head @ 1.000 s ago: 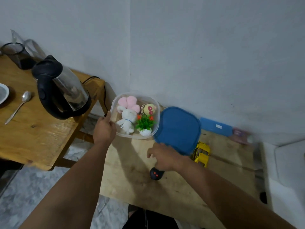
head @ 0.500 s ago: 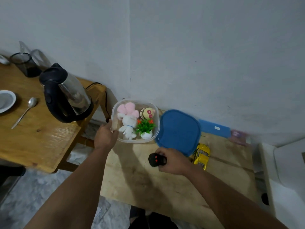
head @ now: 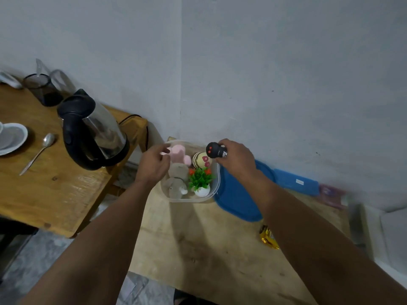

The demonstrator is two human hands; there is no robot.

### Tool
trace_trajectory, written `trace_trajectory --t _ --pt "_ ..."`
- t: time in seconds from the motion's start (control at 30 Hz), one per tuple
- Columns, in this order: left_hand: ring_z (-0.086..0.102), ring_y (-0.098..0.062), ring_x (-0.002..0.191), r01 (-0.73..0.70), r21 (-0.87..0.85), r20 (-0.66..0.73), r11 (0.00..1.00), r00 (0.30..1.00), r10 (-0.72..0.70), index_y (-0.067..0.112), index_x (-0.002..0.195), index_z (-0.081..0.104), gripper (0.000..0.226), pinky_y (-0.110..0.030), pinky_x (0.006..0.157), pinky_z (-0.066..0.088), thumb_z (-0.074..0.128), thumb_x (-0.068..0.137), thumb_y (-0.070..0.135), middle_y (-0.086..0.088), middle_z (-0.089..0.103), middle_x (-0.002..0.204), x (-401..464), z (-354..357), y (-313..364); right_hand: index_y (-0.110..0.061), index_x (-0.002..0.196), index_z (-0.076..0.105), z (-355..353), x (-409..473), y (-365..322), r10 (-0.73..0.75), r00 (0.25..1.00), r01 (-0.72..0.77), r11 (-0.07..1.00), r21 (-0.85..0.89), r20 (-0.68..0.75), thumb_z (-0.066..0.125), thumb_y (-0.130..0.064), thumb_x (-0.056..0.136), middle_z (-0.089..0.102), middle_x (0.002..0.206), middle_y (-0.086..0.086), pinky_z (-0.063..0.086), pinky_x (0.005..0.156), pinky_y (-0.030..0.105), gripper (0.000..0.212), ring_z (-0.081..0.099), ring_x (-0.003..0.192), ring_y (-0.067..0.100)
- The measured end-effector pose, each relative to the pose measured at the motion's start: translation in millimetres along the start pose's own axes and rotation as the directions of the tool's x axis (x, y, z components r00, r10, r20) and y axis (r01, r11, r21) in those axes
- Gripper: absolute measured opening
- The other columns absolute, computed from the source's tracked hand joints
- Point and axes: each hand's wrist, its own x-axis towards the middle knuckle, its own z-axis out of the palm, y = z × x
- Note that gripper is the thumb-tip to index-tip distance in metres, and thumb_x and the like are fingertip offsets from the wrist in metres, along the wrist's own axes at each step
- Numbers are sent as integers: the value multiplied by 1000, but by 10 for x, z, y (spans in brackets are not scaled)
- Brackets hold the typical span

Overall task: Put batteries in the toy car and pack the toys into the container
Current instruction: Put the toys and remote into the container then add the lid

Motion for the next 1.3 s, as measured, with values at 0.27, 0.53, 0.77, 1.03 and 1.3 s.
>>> trace_trajectory --t 0.27,0.53,0.77,1.03,1.3 --pt "77 -24 87 267 -383 311 884 939 -148 9 137 65 42 -35 77 65 52 100 -6 -16 71 118 284 76 57 -15 118 46 140 292 -107 -94 994 105 954 -281 52 76 -43 85 68 99 6 40 58 33 52 63 87 29" --pt "71 -31 92 -45 453 110 890 994 -6 17 128 70 34 -45 81 61 47 104 24 -12 76 108 439 108 -58 -14 130 50 189 324 -256 -83 978 167 859 -485 189 61 -5 89 62 114 8 37 69 36 43 54 108 30" --pt "69 -33 89 -228 719 278 657 960 29 16 111 70 21 -38 71 55 55 99 22 -11 71 103 555 152 60 -9 135 46 312 293 -475 -46 953 198 840 -505 298 73 -11 85 66 115 11 37 67 35 57 61 102 31" --pt "65 -33 118 -374 815 415 444 910 4 14 138 56 34 -39 91 53 50 106 21 -13 64 131 536 225 372 -2 138 41 353 267 -515 -108 951 250 820 -515 290 58 -2 90 67 119 14 40 69 36 50 67 105 32" --pt "68 -26 113 -400 853 400 336 914 73 19 133 55 29 -36 79 55 48 106 11 -6 63 127 620 265 285 1 149 35 603 221 -411 -94 921 312 757 -574 377 51 -1 93 70 115 11 43 69 36 58 66 103 29"
